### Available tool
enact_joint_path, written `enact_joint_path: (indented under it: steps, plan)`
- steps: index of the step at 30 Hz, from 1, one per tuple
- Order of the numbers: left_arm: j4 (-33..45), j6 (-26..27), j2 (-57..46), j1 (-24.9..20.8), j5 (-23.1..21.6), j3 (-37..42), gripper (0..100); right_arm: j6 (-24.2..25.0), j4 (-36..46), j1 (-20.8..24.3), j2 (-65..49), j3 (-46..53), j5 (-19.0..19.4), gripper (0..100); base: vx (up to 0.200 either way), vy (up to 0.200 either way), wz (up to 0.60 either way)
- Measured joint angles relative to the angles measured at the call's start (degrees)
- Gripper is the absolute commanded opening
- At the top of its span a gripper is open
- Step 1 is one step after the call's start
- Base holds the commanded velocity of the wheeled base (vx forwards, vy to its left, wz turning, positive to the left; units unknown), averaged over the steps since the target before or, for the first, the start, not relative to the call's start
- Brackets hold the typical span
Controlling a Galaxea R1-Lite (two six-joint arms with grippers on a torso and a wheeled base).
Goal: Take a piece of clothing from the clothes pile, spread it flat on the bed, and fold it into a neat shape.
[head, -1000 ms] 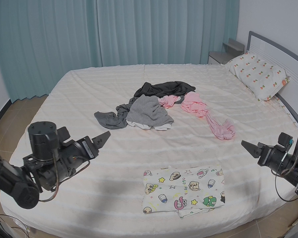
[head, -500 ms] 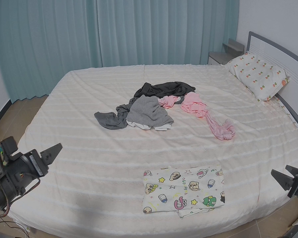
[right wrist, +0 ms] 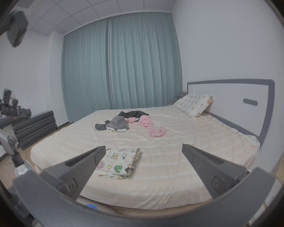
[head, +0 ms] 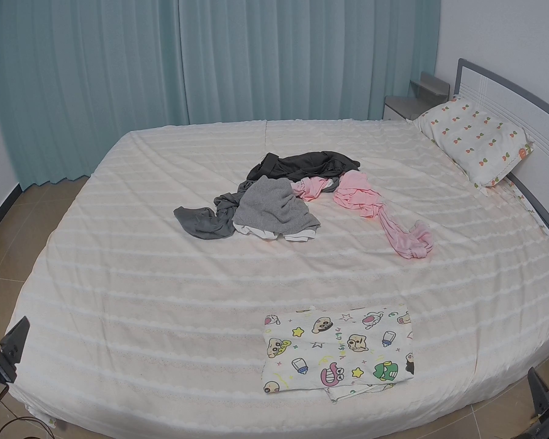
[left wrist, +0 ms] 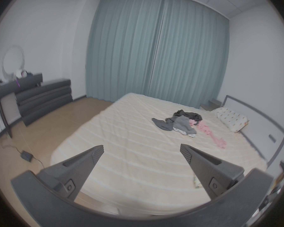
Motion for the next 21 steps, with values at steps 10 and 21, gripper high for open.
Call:
enact_joint_path:
  steps: [10,21]
  plan:
    - [2.4,10.8,-18.3,7.0,1.0,8.8,100,-2.9,-6.9,-1.4,-4.1,6.5,0.1,100,0.000,0.000,0.00]
    - [-10.6,10.6,-21.9,7.7,-2.9,17.8,100,-3.1,-6.0,-1.4,-4.6,7.1,0.2,100,0.000,0.000,0.00]
